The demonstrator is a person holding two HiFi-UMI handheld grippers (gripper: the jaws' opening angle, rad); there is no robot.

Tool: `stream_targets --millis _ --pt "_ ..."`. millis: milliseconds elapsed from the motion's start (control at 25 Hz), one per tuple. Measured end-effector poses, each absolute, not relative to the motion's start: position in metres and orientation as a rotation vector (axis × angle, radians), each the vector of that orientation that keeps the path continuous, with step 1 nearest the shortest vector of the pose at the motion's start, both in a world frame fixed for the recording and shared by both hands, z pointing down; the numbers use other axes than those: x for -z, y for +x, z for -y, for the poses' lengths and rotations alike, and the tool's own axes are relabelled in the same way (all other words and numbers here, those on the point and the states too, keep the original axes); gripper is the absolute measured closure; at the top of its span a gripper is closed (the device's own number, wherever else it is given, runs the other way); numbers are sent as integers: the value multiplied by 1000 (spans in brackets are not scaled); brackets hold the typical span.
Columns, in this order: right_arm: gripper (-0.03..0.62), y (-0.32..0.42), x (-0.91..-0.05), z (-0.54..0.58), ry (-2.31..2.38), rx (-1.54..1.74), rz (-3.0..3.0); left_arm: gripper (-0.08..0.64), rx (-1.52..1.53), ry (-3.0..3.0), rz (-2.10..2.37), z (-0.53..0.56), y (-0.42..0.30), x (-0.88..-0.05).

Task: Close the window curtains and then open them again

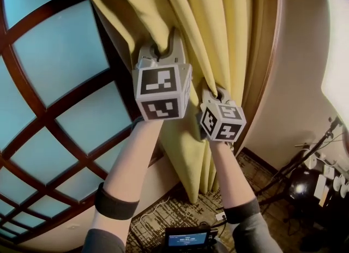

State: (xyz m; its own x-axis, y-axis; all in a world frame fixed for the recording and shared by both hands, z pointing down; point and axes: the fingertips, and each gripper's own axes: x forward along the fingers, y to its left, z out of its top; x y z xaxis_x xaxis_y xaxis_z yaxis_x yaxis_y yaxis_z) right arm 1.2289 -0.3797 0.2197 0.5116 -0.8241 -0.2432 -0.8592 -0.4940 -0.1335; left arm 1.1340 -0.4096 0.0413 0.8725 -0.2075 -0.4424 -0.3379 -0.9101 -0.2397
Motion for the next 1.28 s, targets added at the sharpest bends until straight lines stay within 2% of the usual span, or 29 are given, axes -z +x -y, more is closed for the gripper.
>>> stream_targets --millis 600,1280 --pt "569 1329 -246 334 -2572 -163 -1304 558 -559 -2849 -253 364 1256 -77" --pt "569 1381 -236 331 -2522 -163 -1374 560 -576 -2838 -309 355 1321 -64"
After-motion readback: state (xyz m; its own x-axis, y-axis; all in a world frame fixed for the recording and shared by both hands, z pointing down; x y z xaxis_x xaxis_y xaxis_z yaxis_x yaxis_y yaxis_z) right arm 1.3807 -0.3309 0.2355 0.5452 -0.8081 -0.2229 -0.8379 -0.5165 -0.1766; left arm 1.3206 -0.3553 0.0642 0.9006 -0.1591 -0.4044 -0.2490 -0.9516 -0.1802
